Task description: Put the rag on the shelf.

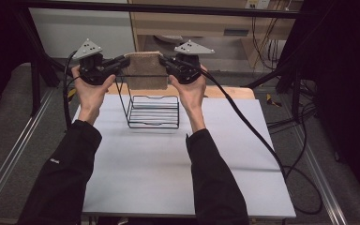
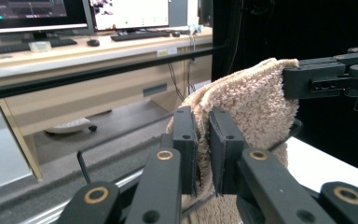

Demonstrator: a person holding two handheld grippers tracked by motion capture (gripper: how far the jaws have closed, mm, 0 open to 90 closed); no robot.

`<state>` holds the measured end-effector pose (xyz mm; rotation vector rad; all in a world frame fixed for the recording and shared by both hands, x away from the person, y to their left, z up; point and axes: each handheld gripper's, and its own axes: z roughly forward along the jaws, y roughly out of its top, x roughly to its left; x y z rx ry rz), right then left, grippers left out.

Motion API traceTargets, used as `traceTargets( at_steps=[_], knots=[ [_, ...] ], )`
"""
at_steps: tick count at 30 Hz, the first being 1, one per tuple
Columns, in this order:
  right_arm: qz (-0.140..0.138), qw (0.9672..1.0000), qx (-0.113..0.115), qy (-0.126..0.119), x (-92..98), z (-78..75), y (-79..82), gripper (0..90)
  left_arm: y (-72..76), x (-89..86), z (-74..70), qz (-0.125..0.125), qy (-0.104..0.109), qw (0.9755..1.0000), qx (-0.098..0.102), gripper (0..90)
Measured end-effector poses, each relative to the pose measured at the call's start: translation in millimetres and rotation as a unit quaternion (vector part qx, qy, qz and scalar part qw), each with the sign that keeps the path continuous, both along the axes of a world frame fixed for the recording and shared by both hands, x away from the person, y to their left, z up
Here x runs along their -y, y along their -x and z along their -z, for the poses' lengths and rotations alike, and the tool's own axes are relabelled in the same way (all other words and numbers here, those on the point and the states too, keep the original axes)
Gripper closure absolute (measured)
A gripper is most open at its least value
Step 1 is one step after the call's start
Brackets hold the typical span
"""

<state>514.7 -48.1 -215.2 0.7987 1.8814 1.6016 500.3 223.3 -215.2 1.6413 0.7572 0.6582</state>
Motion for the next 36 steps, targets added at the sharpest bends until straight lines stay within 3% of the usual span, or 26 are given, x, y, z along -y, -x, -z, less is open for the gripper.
traceTargets(
  at_steps=[6,20,28,32,36],
  knots=[
    [-0.008,0.9999,0.0,0.013,2.8,5.2,6.9,85.4,7.1,0.0,3.9,0.01,-0.008,0.9999,-0.002,81.3],
    [-0.028,0.9988,-0.007,0.04,5.6,13.9,18.9,85.0,19.8,-0.6,12.2,0.021,-0.037,0.9987,-0.028,77.4],
    [-0.032,0.9984,-0.014,0.044,5.8,20.9,21.6,84.9,25.1,-3.2,15.5,0.019,-0.037,0.998,-0.048,68.2],
    [-0.035,0.998,-0.015,0.049,6.4,22.3,22.5,84.8,28.9,-6.1,8.6,0.009,-0.031,0.9979,-0.056,57.1],
    [-0.036,0.9979,-0.017,0.051,7.0,25.6,22.4,84.7,30.3,-10.0,1.2,0.014,-0.005,0.9982,-0.059,55.0]
  ],
)
